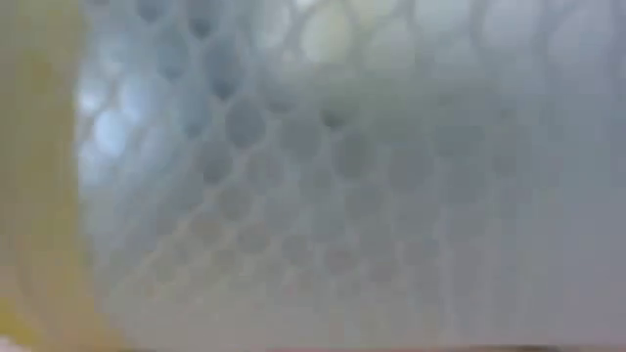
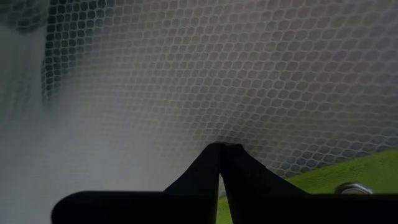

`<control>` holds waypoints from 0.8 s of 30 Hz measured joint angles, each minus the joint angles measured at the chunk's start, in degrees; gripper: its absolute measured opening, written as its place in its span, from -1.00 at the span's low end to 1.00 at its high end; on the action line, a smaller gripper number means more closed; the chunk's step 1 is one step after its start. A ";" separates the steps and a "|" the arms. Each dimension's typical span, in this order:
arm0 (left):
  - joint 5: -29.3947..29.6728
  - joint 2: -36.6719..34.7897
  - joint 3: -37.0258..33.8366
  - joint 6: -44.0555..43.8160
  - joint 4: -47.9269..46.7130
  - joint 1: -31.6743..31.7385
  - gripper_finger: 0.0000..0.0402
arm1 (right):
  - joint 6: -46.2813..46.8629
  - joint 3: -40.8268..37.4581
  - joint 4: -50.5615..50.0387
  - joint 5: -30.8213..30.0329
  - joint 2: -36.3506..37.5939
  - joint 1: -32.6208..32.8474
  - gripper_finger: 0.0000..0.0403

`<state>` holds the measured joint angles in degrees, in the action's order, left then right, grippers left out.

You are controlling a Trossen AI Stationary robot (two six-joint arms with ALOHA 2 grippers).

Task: Unpack backpack
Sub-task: Remove the bottom black pen from the yellow zip bag

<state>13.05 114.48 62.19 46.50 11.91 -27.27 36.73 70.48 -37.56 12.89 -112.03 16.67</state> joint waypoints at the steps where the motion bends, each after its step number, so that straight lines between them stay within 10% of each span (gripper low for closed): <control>1: -0.34 0.00 0.00 -0.52 -0.06 -0.02 -0.22 | -0.01 0.00 -0.04 0.00 0.00 -0.10 -1.00; 24: -5.02 -0.07 -0.15 -1.81 2.45 -1.00 -0.35 | -0.37 0.02 2.74 0.41 0.02 -0.77 -1.00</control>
<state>8.04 114.41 62.04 44.69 14.37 -28.27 36.36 70.50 -34.82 13.31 -112.01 15.90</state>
